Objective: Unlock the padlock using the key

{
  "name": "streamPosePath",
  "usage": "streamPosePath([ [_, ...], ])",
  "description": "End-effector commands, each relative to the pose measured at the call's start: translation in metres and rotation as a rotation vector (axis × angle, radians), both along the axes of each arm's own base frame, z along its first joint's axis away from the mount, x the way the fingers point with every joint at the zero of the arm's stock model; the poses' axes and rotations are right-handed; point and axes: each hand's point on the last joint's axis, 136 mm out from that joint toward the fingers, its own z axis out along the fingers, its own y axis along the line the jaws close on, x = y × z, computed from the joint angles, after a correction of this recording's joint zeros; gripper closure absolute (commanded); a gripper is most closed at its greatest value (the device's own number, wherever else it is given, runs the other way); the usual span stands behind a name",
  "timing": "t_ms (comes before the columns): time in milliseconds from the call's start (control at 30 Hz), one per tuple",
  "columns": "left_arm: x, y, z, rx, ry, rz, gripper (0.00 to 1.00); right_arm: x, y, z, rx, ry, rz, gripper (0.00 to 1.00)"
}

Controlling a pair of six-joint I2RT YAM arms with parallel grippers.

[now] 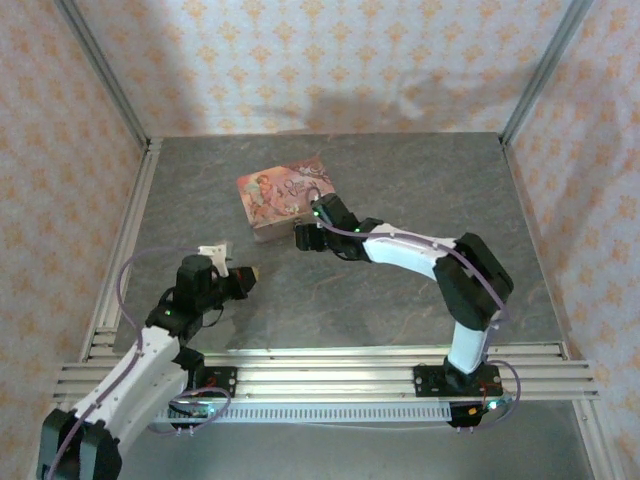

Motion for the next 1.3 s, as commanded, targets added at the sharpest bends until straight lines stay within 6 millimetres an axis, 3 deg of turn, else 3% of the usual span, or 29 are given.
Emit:
streamPosePath([
  [0,0.018,0.006,0.015,0.027,-0.029,0.0,1.0,0.022,-0.006,-0.003,-0.122,-0.078,-0.078,0.41],
  [367,0.057,0.016,0.019,-0.054,-0.037,0.029,1.0,0.043,0.021,-0.028,-0.14,-0.066,-0.069,0.41],
  [967,0.058,0.016,0.006,-0.041,-0.013,-0.003,1.0,0.054,0.039,-0.058,-0.195,-0.062,-0.051,0.45],
  [1100,0.057,0.016,0.005,-0.035,-0.015,-0.007,1.0,0.057,0.04,-0.059,-0.195,-0.075,-0.045,0.51],
  [1267,0.059,0.012,0.002,-0.049,-0.025,-0.036,1.0,0.057,0.041,-0.05,-0.157,-0.127,-0.033,0.75],
])
